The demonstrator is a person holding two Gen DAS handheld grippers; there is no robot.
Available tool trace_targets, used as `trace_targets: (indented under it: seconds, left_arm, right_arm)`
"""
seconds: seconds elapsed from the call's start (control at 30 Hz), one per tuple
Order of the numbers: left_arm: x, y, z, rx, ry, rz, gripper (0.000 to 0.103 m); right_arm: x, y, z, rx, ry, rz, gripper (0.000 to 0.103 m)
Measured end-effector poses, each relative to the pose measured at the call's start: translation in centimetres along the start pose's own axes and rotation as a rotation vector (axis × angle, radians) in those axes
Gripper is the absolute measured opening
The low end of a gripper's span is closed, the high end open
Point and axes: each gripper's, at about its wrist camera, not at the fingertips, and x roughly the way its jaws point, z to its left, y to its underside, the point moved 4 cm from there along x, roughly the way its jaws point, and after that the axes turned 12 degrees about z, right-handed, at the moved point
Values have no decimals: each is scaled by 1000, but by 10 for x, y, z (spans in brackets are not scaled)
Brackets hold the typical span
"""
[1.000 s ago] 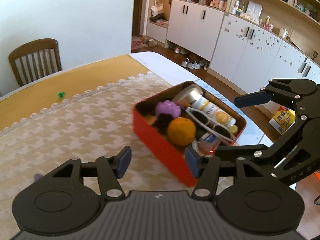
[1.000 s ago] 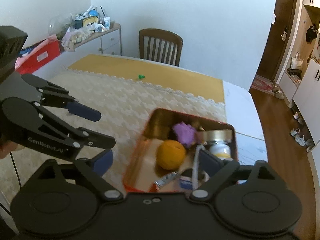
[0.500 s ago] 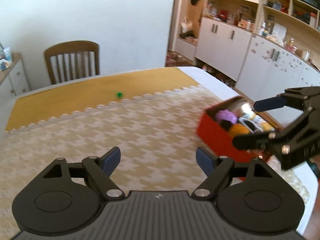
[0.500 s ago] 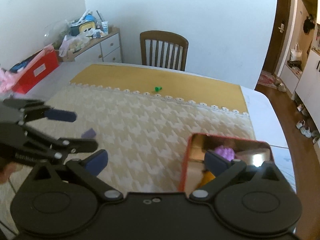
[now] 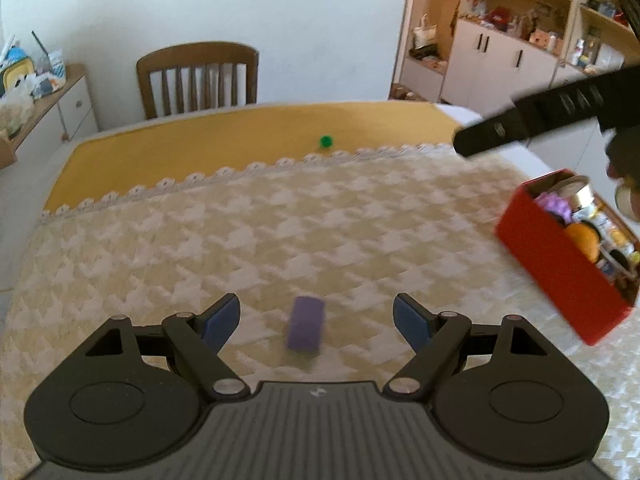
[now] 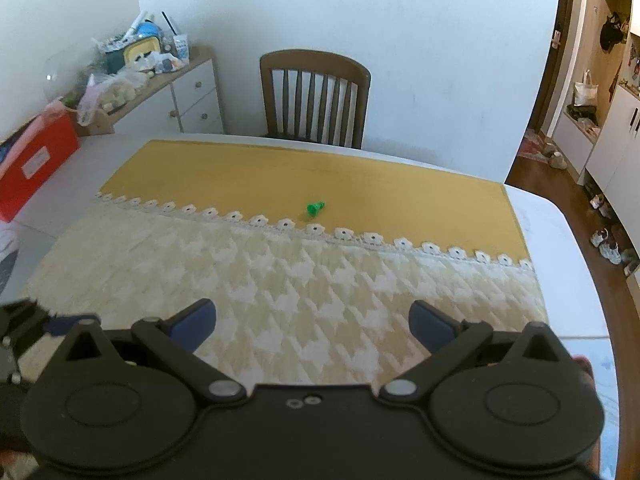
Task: Organize rigid objects
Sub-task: 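Move the open left tool to the purple block while the right tool moves to the green pawn, then close the left tool on the purple block while the right tool grasps the green pawn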
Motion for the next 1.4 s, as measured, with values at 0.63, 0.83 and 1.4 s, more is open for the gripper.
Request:
trace_targets:
  seconds: [0.63, 0.83, 1.4]
  left_arm:
    - [43, 6, 9, -11, -77, -8, 84]
    - [47, 8, 4, 13, -89, -30, 84]
    - [44, 10, -6, 58, -64, -71, 33]
  right_arm:
    - [132, -100, -5, 97, 89, 54, 101]
    - [158, -109, -3, 109, 107, 60, 91]
    - [159, -102, 6, 127, 58, 43, 19]
